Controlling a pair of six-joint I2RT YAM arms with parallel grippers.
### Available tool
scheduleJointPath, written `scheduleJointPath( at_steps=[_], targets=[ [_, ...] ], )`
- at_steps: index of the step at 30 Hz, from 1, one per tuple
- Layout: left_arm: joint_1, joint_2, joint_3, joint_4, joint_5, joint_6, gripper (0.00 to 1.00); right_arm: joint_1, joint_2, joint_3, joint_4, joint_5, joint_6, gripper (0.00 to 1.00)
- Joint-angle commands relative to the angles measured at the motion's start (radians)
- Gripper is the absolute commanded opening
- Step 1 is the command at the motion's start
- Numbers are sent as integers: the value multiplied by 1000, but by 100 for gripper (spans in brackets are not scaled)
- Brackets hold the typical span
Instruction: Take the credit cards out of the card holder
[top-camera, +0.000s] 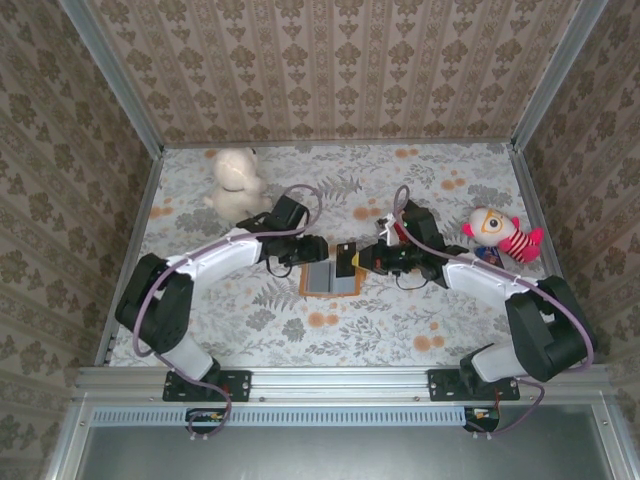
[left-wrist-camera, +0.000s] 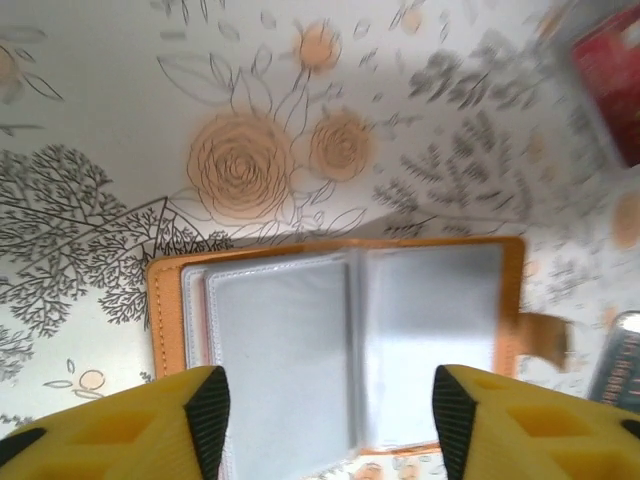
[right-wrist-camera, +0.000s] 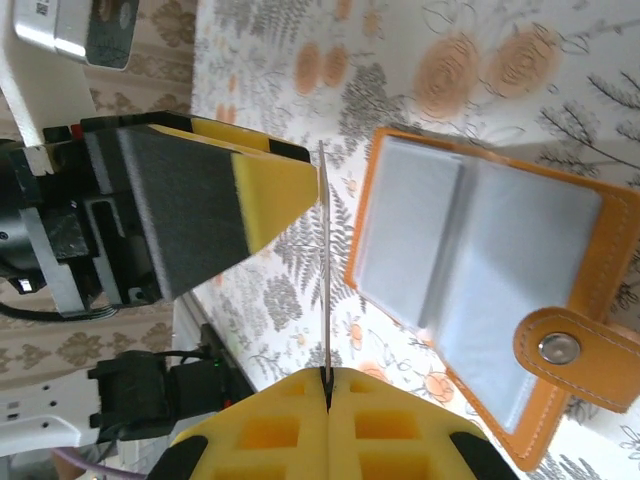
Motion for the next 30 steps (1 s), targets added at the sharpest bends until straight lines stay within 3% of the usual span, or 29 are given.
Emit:
scheduleJointPath(
  at_steps=[1, 4, 8, 12, 16, 19, 23, 27, 30],
  targets=[
    [29, -96, 11, 5, -15, -21, 69, -24, -53, 67, -39, -85, -20, 0],
    [57, -166, -13, 28, -11, -38, 80, -45, -55, 123, -66, -116, -35, 0],
    [73, -234, -51, 140, 107, -60, 92, -59, -40, 165, -1, -186, 11, 0],
    [74, -218, -48, 291, 327, -108, 92, -60, -14, 205, 79, -246, 75, 0],
    [70, -198, -48, 414, 438, -160, 86, -59, 23, 224, 164, -270, 130, 0],
    [70, -190, -50, 487, 479, -190, 75, -60, 37, 231, 204, -290, 159, 0],
    [67, -187, -43, 524, 494, -213, 44, -62, 53, 239, 249, -303, 201, 0],
    [64, -186, -47, 549, 495, -224, 21, -62, 63, 237, 297, -301, 243, 0],
    [63, -178, -49, 582, 500, -252, 5, -60, 60, 232, 304, -276, 260, 13]
  ],
)
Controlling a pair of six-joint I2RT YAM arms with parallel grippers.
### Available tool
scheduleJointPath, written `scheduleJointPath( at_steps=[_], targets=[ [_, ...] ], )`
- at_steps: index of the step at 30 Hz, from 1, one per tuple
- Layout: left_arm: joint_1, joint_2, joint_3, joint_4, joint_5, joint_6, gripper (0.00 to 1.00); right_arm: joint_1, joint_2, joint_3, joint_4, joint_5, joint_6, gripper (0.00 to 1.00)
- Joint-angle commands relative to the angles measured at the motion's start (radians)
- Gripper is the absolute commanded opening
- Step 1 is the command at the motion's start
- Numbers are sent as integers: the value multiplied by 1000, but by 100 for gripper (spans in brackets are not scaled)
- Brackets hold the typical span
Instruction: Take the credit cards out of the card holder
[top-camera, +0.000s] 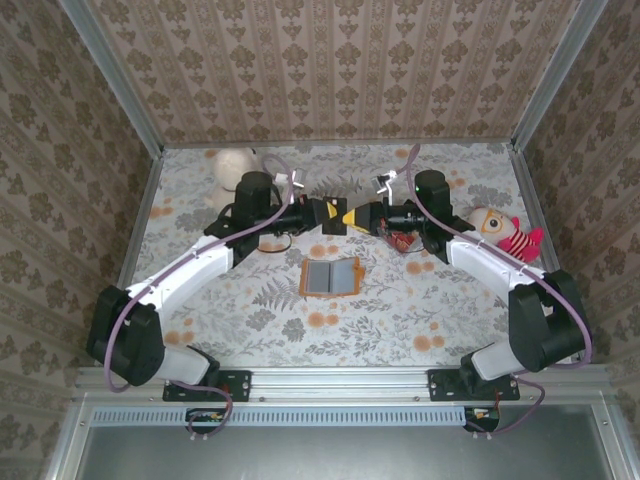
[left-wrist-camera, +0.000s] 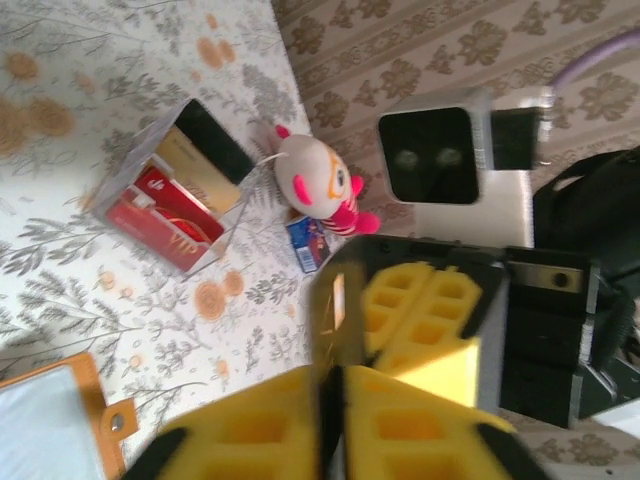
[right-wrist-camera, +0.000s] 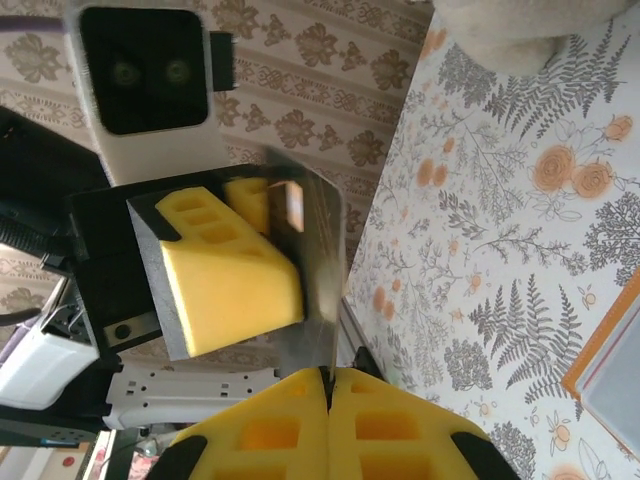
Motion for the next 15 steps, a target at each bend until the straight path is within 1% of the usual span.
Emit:
scheduleJointPath(
  at_steps=[1, 2, 3, 9, 11, 12, 15],
  targets=[
    [-13, 13, -6, 62, 32, -32, 2, 5, 7, 18, 74, 4, 41, 17],
    [-13, 11, -5, 54, 20, -40, 0, 5, 7, 15, 75, 18, 50, 21],
    [-15, 7, -4, 48, 9, -43, 0, 8, 5, 9, 84, 30, 62, 24],
    [-20, -7, -17, 71, -11, -88, 0, 15, 44, -10, 263, 55, 208, 26],
    [-20, -11, -22, 77, -16, -102, 0, 15, 64, -15, 337, 52, 263, 24],
    [-19, -15, -25, 78, -20, -107, 0, 15, 73, -16, 365, 52, 281, 21],
    [-15, -26, -32, 62, -32, -107, 0, 13, 83, -16, 386, 61, 288, 8]
  ],
)
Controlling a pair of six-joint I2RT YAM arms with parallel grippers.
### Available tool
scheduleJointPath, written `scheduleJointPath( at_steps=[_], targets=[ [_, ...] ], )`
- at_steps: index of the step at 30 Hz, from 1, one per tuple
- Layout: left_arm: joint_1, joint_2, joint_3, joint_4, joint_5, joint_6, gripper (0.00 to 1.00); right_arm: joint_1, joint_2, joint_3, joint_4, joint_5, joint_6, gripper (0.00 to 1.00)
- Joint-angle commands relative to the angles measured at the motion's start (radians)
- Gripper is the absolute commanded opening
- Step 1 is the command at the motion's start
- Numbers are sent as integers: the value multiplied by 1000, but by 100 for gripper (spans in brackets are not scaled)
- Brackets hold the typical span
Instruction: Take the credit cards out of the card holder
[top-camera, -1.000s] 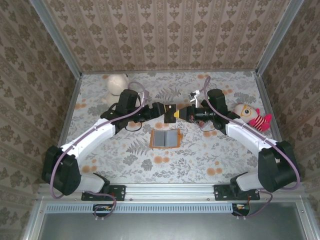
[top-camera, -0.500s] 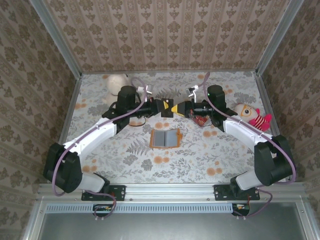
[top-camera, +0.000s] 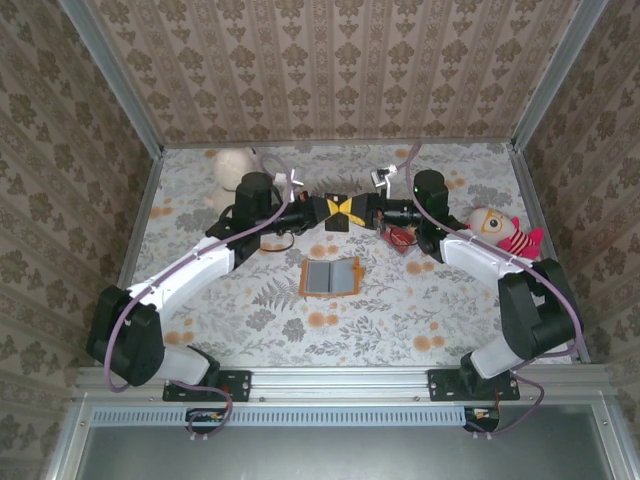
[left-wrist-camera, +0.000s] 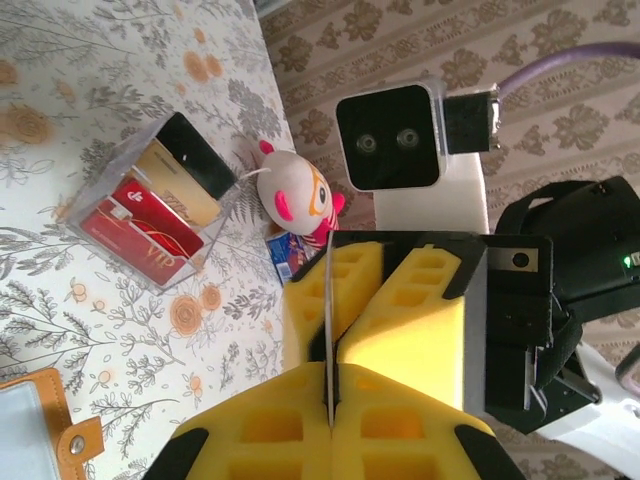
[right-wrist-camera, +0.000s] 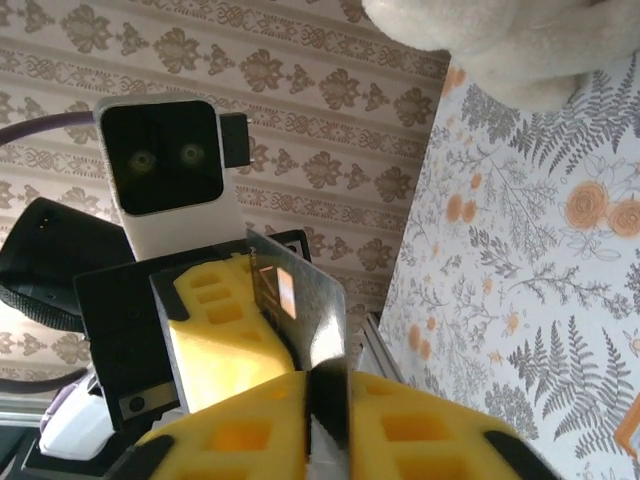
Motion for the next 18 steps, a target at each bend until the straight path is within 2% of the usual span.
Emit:
scheduleJointPath(
  at_steps=[1, 4, 5, 6, 9, 11, 14, 18],
  targets=[
    [-3, -28, -19, 0, -1, -19, 2, 4, 12, -1, 115, 24, 52, 3],
    [16, -42, -28, -75, -51, -17, 31, -12, -4, 21, -15, 47, -53, 0],
    [22, -48, -29, -110, -70, -5, 49, -19, -14, 38, -112, 68, -121, 0],
    [29, -52, -30, -147, -90, 16, 58, -27, -24, 62, -222, 96, -201, 0],
    [50, -66, -36, -261, -155, 73, 71, -44, -42, 160, -552, 220, -466, 0],
    [67, -75, -37, -343, -193, 115, 78, -57, -41, 221, -697, 306, -615, 0],
    [93, -92, -39, -462, -271, 196, 87, -82, -28, 312, -841, 416, -788, 0],
    [127, -92, -54, -553, -334, 284, 96, -119, 8, 408, -932, 515, -939, 0]
  ],
)
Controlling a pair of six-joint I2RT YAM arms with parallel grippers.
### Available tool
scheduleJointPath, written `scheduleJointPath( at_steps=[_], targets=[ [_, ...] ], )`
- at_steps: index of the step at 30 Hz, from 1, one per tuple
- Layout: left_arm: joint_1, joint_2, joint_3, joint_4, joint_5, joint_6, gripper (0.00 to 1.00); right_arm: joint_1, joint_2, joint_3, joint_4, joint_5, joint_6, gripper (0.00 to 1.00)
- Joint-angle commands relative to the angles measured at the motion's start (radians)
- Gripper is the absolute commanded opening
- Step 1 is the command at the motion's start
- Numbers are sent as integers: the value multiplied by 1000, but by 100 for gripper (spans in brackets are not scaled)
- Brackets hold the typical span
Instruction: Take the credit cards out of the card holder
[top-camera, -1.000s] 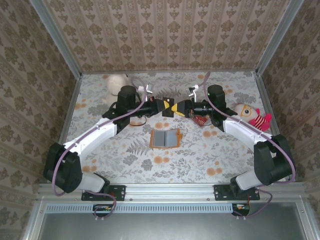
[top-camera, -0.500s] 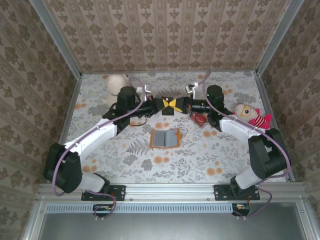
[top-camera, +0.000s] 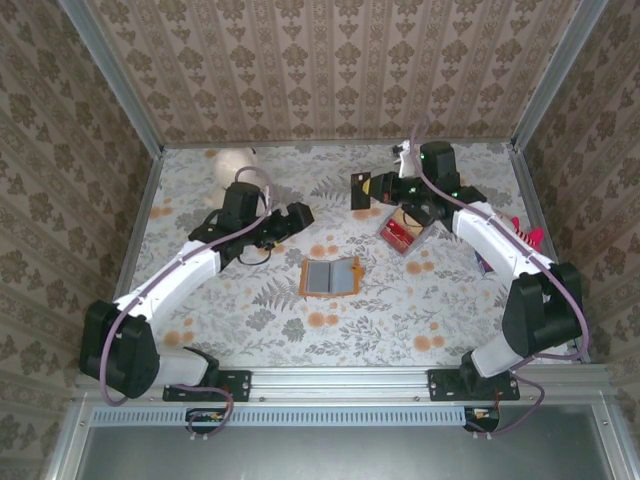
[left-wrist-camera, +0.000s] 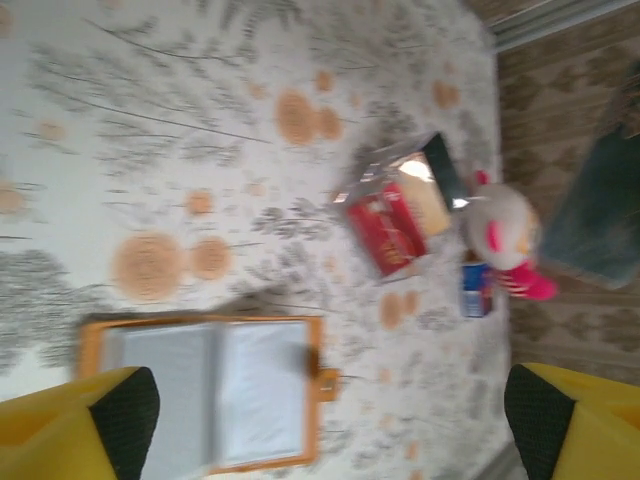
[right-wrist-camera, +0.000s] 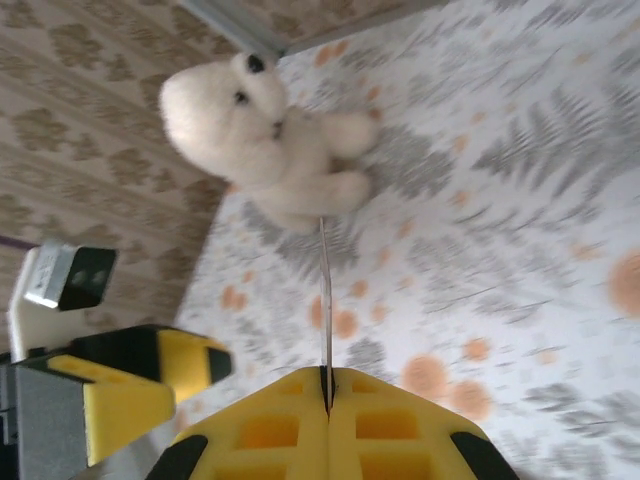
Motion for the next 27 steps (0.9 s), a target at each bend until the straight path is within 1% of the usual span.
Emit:
scheduleJointPath(
  at_steps=[1, 4, 5, 6, 9, 12, 15, 16, 19, 24, 27],
  targets=[
    [19, -12, -18, -148, -95, 123, 98, -29, 12, 82, -185, 164, -256, 0],
    [19, -3, -21, -189, -135, 168, 100, -48, 26, 118, -215, 250, -384, 0],
    [44, -2, -23, -194, -143, 178, 100, -53, 31, 129, -230, 272, -423, 0],
    [49, 0, -25, -198, -152, 190, 100, -58, 39, 145, -249, 298, -461, 0],
    [50, 15, -15, -222, -177, 220, 100, -70, 75, 201, -328, 348, -596, 0],
    [50, 34, 3, -235, -178, 243, 100, -93, 131, 271, -425, 408, -681, 0],
    [50, 47, 17, -237, -175, 268, 100, -119, 174, 324, -493, 422, -741, 0],
    [50, 48, 18, -237, -176, 272, 100, -128, 181, 327, -518, 390, -809, 0],
    [50, 53, 20, -236, -174, 284, 100, -126, 173, 293, -538, 395, -944, 0],
    [51, 69, 18, -230, -167, 288, 100, -126, 216, 326, -618, 485, -990, 0],
    [50, 75, 18, -224, -152, 284, 100, -126, 267, 364, -681, 500, -1002, 0]
  ],
)
